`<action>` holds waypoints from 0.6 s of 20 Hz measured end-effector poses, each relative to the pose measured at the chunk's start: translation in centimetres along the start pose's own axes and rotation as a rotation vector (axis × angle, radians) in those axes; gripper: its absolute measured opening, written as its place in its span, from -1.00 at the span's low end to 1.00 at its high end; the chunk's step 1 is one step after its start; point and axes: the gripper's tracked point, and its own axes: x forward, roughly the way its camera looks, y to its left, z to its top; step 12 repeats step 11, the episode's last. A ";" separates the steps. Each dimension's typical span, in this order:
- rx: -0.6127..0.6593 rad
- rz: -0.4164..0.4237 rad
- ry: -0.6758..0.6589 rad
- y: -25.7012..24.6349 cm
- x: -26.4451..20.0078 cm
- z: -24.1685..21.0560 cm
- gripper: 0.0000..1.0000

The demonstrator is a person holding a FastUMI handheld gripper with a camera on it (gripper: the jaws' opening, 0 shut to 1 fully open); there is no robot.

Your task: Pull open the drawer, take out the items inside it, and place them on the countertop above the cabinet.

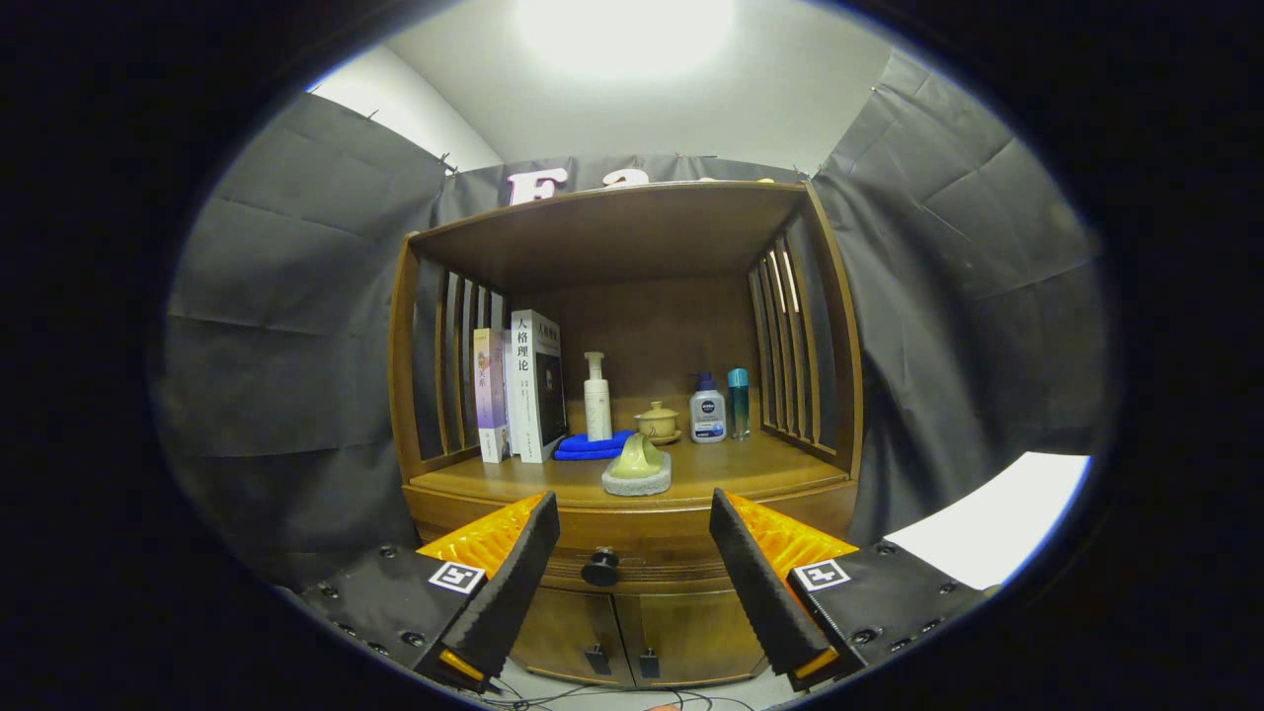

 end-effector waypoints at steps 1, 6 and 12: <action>-0.001 0.000 0.001 0.0 0.0 0.0 0.95; -0.003 -0.004 0.002 -0.2 0.0 0.0 0.95; -0.008 -0.003 -0.001 -0.1 0.1 0.1 0.95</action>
